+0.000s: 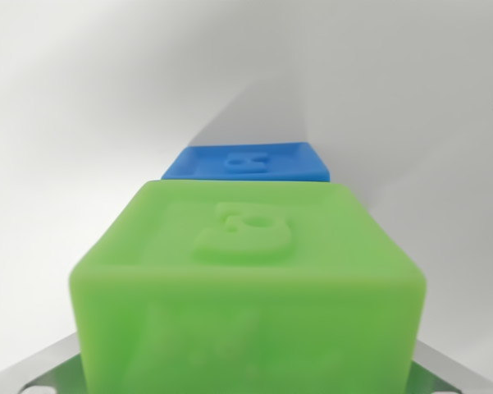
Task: Stack cube
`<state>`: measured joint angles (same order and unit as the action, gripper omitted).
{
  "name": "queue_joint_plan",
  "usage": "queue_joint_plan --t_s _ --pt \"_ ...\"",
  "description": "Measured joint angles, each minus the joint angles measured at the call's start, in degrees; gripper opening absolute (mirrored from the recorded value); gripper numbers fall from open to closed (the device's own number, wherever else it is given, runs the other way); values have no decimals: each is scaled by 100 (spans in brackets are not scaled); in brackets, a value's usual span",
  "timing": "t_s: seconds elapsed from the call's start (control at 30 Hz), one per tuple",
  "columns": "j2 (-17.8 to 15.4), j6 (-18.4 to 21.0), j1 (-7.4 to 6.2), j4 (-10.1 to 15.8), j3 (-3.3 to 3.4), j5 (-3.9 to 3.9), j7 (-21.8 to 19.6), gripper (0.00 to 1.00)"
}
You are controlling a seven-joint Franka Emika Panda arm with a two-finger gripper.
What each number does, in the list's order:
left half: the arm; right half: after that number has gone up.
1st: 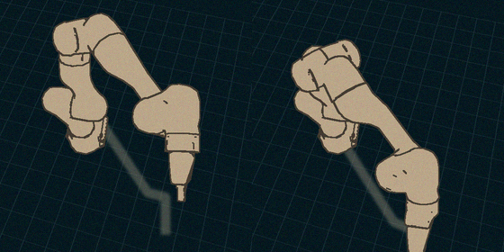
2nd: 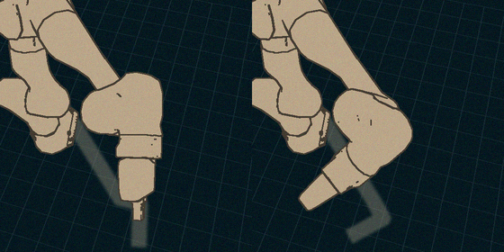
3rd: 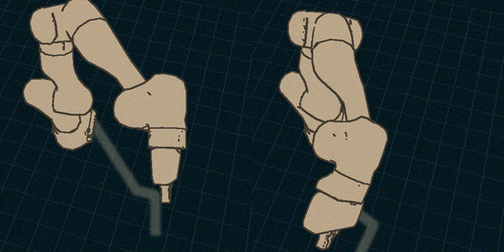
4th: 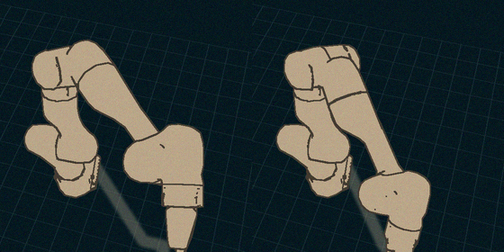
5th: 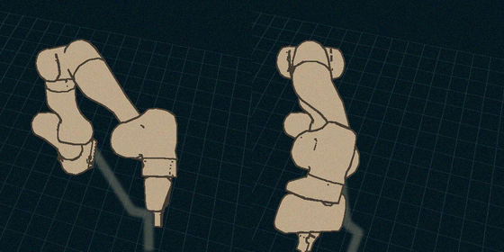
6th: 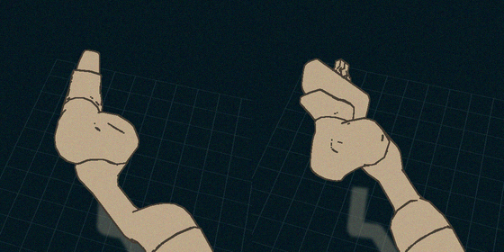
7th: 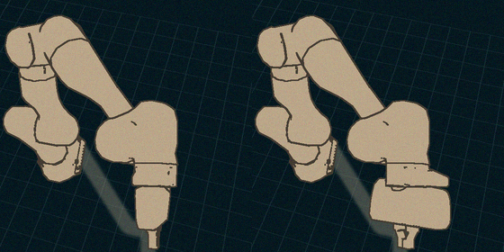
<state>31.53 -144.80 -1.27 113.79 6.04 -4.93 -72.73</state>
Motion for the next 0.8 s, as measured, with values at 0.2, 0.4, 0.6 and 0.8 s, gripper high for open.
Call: queue_joint_plan --t_s 0.2,0.4,0.6,0.8 --pt "77 -59 5 -13 -10 -7 5 0" --pt "142 -116 19 -26 -24 -11 9 0" --pt "170 -144 30 -29 -35 -11 10 0" --pt "174 -149 37 -31 -40 -11 10 100"
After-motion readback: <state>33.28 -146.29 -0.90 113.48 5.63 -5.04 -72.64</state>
